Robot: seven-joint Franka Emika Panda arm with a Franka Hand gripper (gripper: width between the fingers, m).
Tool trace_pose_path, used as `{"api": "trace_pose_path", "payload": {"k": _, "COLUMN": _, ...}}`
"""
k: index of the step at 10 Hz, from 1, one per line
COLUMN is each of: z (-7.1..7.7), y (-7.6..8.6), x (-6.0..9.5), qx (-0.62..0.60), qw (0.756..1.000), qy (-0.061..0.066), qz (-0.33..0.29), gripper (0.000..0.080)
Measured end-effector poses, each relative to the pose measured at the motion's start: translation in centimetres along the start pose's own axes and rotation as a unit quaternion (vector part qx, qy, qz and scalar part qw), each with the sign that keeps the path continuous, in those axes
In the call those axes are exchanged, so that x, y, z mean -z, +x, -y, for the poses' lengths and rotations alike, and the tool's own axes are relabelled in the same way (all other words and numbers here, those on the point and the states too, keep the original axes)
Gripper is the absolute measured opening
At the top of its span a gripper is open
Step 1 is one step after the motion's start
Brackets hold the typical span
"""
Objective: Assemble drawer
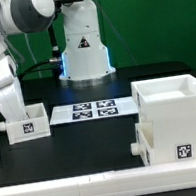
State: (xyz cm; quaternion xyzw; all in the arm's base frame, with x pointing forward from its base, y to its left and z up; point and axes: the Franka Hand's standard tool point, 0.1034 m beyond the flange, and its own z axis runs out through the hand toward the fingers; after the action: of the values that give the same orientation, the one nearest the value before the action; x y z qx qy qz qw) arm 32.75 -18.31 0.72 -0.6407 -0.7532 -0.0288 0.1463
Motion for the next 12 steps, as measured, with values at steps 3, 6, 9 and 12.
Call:
{"api": "trace_pose_path", "payload": {"k": 3, "z": -0.4, "y": 0.1, "x": 0.6, "qx": -0.026, "qw": 1.0, "qy": 0.001, "qz": -0.002, "gripper": 0.0037}}
{"api": "trace_pose_path", "payload": {"k": 6, "z": -3.1, "y": 2.7, "x": 1.6, "qx": -0.077, "qw": 0.996, "qy": 0.026, "qz": -0.034, "gripper": 0.0037}}
{"api": "trace_pose_path", "payload": {"k": 9, "z": -5.0, "y": 4.1, "x": 2.2, "qx": -0.085, "qw": 0.995, "qy": 0.025, "qz": -0.038, "gripper": 0.0037}}
{"api": "trace_pose_path", "payload": {"k": 12, "z": -5.0, "y": 4.0, "x": 2.4, "qx": -0.078, "qw": 0.996, "qy": 0.019, "qz": -0.04, "gripper": 0.0037}}
